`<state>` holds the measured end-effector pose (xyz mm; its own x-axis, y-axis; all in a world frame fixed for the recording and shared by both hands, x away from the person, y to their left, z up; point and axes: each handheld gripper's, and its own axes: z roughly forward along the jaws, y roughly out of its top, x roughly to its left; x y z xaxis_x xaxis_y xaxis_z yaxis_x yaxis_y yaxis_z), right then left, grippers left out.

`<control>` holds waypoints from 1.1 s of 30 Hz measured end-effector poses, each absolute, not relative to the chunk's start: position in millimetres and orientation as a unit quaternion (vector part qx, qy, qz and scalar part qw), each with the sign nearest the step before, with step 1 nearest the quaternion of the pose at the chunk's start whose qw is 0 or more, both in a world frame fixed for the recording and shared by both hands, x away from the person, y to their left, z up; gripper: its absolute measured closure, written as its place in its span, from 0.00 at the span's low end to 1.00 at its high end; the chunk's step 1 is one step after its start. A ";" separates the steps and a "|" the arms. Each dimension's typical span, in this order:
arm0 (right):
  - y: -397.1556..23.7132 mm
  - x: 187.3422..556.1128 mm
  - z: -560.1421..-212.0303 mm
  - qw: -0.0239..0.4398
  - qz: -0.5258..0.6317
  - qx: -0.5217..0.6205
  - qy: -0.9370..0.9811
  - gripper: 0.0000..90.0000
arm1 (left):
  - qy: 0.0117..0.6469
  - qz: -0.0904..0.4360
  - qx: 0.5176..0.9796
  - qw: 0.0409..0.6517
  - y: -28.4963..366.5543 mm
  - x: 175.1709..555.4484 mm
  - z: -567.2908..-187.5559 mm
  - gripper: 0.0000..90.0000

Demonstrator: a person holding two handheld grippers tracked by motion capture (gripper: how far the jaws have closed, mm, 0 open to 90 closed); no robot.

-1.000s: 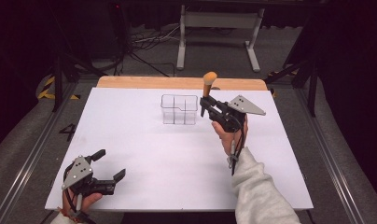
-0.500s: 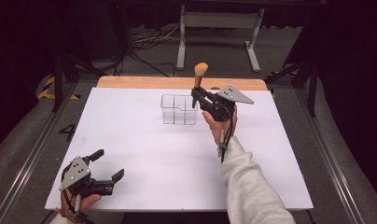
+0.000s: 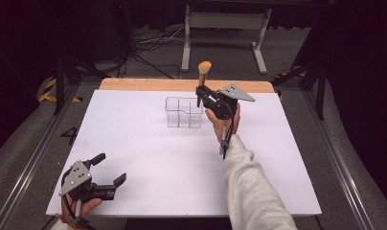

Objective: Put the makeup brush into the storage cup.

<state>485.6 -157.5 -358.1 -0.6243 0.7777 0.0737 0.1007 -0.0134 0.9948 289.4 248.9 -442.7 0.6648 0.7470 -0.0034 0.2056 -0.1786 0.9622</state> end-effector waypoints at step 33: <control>-149.2 496.7 -389.9 0.265 0.596 0.367 0.663 0.83 | 0.333 0.248 0.724 0.551 253.2 284.0 -442.9 0.03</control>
